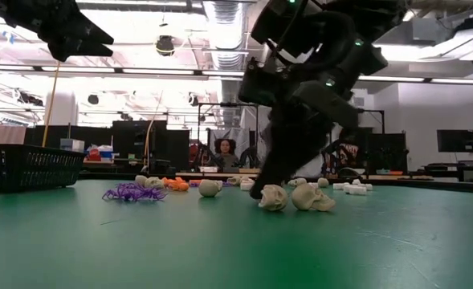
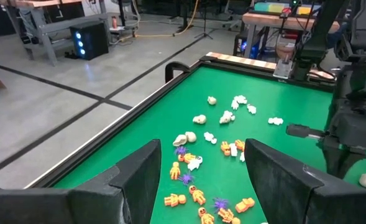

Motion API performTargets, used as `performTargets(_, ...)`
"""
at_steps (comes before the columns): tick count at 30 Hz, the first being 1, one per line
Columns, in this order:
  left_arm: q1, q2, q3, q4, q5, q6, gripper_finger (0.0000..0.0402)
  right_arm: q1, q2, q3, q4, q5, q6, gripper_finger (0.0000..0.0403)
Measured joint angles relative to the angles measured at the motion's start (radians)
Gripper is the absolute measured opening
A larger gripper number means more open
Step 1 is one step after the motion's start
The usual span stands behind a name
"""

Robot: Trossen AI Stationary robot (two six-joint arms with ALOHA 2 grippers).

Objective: Sort Halloween decoration
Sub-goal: Put the purple spider toy into the top black basket

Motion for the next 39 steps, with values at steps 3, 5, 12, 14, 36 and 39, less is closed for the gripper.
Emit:
performTargets(3,0.000,0.000,0.000,0.000,0.000,0.000,0.0221,-0.011,0.000,0.032,0.002,0.005,-0.024,0.0004)
performTargets(5,0.000,0.000,0.000,0.000,0.000,0.001,0.0221,-0.022,-0.001,0.053,0.015,0.006,-0.048,0.0004)
performTargets(12,0.000,0.000,0.000,0.001,0.000,0.001,0.0221,-0.068,-0.001,0.149,0.065,0.023,-0.169,0.0003)
performTargets(14,0.000,0.000,0.000,0.002,0.000,0.001,0.0221,-0.082,0.001,0.168,0.133,0.023,-0.195,0.0003)
performTargets(36,0.000,-0.001,0.000,0.028,-0.079,0.067,0.0221,-0.178,0.099,0.243,0.706,-0.012,-0.260,0.0001)
performTargets(39,0.001,-0.001,-0.001,0.059,-0.087,0.092,0.0221,-0.177,0.181,0.331,0.704,-0.027,-0.260,0.0001)
